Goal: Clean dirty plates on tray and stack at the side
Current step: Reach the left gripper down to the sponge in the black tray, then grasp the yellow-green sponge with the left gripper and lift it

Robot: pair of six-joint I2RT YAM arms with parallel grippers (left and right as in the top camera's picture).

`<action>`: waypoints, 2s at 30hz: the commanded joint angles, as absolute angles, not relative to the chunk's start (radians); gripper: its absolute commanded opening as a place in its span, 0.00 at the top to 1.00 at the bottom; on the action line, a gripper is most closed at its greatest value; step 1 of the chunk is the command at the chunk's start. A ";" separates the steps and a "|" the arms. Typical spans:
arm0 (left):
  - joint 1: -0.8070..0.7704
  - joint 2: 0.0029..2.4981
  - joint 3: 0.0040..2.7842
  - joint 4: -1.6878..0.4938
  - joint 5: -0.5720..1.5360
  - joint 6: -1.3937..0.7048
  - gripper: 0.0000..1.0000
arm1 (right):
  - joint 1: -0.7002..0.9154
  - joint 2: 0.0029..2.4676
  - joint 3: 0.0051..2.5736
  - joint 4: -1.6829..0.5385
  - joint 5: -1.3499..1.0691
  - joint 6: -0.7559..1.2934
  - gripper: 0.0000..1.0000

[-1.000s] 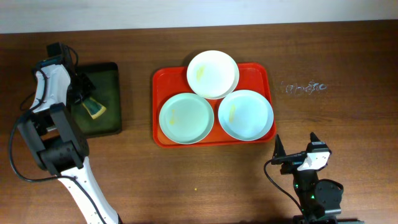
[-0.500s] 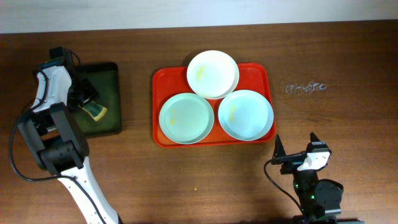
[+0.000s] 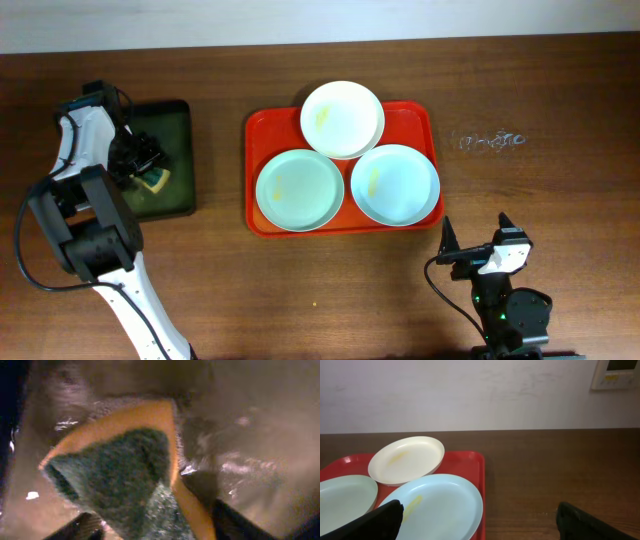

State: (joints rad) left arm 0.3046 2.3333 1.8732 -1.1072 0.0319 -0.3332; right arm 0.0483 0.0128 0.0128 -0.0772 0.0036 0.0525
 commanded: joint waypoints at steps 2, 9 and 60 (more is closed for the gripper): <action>0.311 2.342 1.861 -1.071 0.039 -0.328 1.00 | 0.044 0.006 0.006 -0.081 0.012 0.057 0.02; 0.311 2.342 1.936 -1.221 0.031 -0.299 0.00 | 0.044 0.006 0.006 -0.081 0.012 0.057 0.02; 0.295 2.290 2.276 -1.341 -0.046 -0.297 1.00 | 0.044 0.006 0.006 -0.081 0.012 0.057 0.02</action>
